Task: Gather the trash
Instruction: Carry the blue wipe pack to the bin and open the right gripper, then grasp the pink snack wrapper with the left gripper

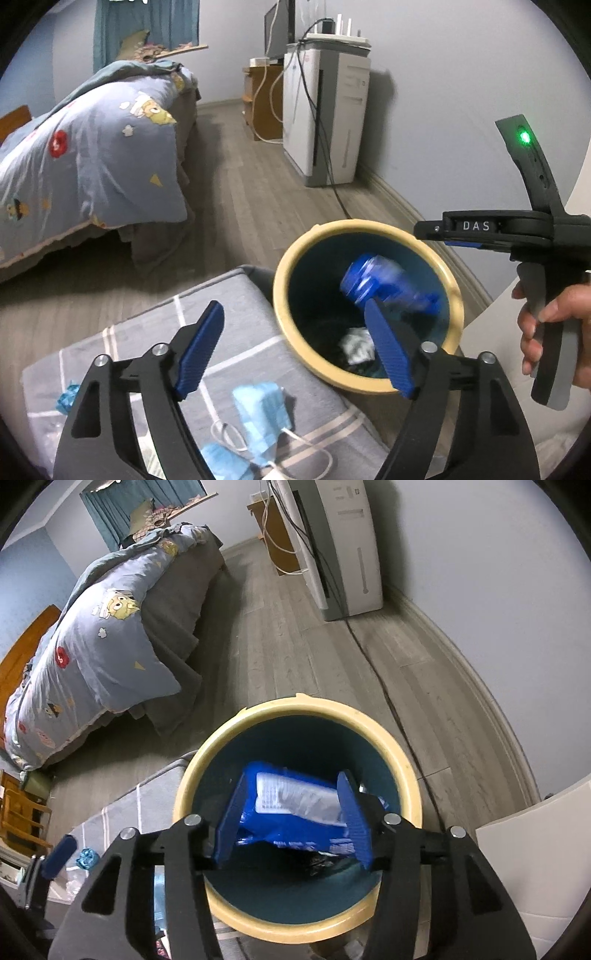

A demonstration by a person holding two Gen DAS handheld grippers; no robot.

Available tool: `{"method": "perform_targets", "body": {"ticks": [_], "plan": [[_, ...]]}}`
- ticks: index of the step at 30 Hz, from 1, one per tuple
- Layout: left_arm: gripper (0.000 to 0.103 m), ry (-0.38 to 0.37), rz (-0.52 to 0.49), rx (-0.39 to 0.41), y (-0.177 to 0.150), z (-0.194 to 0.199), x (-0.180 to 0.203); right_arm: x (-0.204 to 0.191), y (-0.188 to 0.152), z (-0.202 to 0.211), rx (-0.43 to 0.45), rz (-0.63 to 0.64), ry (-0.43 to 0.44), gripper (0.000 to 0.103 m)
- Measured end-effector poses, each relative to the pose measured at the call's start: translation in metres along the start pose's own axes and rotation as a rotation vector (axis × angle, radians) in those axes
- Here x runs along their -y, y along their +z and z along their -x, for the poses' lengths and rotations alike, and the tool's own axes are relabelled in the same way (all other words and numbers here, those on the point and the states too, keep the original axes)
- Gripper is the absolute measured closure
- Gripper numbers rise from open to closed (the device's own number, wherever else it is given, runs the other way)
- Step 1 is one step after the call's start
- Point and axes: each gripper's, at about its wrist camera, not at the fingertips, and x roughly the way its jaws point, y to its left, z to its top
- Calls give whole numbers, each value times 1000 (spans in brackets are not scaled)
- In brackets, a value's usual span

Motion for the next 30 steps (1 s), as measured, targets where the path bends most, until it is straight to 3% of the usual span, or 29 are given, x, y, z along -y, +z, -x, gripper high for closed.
{"method": "perform_targets", "body": {"ticks": [5,7,16,24,30], "plan": [[9,35,8,11,-2,7,-8,0,0,3,15,-2,-29,13],[8,60,16,13,-4,11,-12,-4,0,7,34,7,-29,5],[6,152,44,18,-18,48,-42,-42,-7,18,33,96,10,6],[5,243,103,64,-46,125,-81,-88,-27,40,26,212,21,6],[5,309,192,96,-77,180,-111,-119,-50,55,6,221,55,6]]}}
